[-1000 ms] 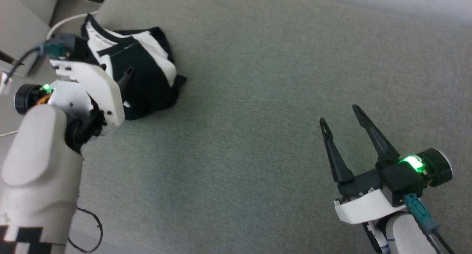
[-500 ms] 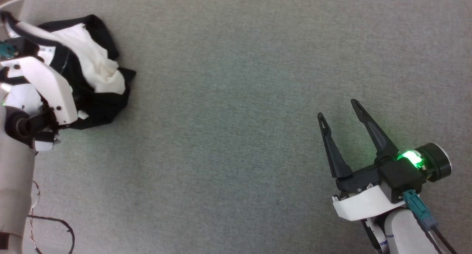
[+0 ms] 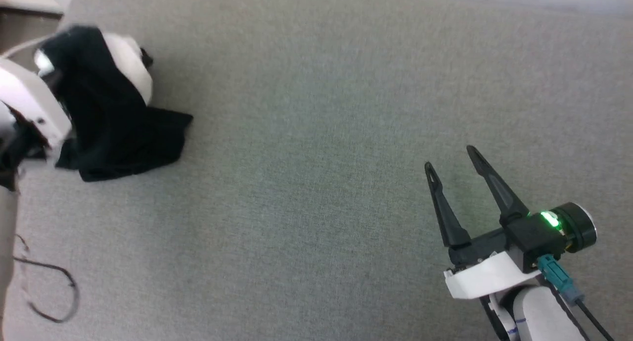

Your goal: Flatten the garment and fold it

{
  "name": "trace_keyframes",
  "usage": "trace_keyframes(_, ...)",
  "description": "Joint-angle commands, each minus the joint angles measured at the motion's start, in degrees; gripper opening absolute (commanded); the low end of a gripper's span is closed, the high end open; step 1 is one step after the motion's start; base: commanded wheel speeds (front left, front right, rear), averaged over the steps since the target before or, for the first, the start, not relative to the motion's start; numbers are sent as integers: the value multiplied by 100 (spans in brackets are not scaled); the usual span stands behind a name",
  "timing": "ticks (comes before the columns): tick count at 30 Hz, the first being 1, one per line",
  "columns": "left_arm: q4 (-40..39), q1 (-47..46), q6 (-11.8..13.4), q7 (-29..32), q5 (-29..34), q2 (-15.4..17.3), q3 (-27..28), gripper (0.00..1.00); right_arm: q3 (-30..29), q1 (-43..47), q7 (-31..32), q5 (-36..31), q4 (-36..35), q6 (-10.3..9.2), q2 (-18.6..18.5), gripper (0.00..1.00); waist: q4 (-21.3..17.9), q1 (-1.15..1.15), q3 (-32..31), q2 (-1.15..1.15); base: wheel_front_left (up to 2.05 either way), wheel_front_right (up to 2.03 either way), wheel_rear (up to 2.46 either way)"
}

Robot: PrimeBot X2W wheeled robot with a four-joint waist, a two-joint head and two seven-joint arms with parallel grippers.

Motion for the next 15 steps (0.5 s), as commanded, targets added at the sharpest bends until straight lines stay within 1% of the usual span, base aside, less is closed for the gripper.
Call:
trace_keyframes(1,-217,-161,-38,-384,13,55,25,0,-37,73,-27,85,42,-11,3,100,-104,0,-614,0,0,0,0)
trace_keyframes(6,-1053,-309,-38,-1430,301,158,-158,0,-110,184,-27,213,113,-11,3,100,-298,0,-1045,0,0,0,0)
trace_keyframes(7,-1223,-352,-38,-1615,356,129,-181,0,-121,196,-27,234,120,-11,3,100,-345,0,-1112,0,0,0,0)
trace_keyframes(11,-1864,-530,-6,-2080,610,-142,-353,0,-165,223,-27,309,122,-11,3,100,-581,0,-1319,0,0,0,0)
trace_keyframes(15,-2397,-634,103,-2225,793,-577,-670,0,-231,242,-27,399,107,-11,3,100,-890,0,-1437,0,0,0,0)
